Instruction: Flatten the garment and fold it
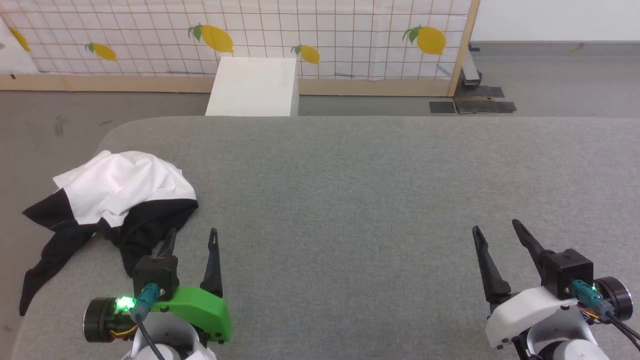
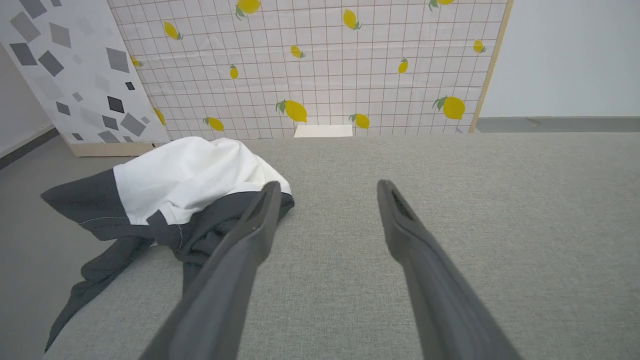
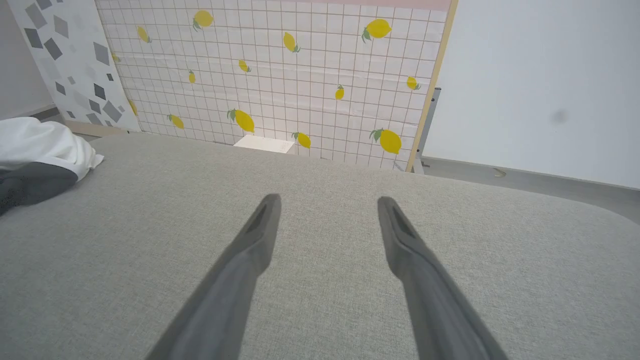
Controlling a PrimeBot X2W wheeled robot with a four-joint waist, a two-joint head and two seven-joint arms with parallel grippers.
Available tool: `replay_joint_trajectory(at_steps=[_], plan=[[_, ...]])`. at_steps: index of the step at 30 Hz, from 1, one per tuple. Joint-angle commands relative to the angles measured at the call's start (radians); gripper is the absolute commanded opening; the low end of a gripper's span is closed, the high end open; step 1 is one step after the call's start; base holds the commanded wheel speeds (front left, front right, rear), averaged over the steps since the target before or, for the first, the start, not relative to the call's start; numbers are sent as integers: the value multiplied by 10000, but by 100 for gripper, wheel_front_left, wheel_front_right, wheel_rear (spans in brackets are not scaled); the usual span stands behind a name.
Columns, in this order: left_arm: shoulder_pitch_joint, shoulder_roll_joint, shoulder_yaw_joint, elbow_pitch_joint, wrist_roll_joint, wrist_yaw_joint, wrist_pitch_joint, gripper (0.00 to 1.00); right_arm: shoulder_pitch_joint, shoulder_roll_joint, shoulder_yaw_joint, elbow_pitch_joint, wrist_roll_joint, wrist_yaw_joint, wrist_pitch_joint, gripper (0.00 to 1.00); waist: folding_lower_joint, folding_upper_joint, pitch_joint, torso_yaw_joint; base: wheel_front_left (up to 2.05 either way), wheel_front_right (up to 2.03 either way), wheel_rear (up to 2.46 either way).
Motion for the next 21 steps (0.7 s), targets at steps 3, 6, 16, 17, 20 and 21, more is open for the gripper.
replay_joint_trajectory(at_steps=[3, 6, 16, 17, 20, 21], plan=[[-193, 5, -94, 127, -138, 101, -150, 100, -66, 6, -14, 81, 96, -2, -133, 100, 0, 0, 5, 166, 0, 0, 0], [-236, 17, -136, 203, -197, 143, -218, 100, -89, 7, -12, 110, 121, -2, -182, 100, 0, 0, 11, 323, 0, 0, 0], [-304, 95, -224, 379, -407, 290, -428, 100, -180, 10, 54, 216, 224, -4, -319, 100, 0, 0, 52, 898, 0, 0, 0], [-306, 104, -231, 391, -428, 301, -447, 100, -183, 10, 58, 225, 226, -4, -331, 100, 0, 0, 54, 957, 0, 0, 0], [-308, 141, -254, 431, -498, 341, -512, 100, -191, 11, 61, 263, 254, -4, -376, 100, 0, 0, 50, 1161, 0, 0, 0], [-306, 155, -260, 448, -525, 359, -535, 100, -194, 11, 57, 277, 266, -5, -393, 100, 0, 0, 48, 1237, 0, 0, 0]])
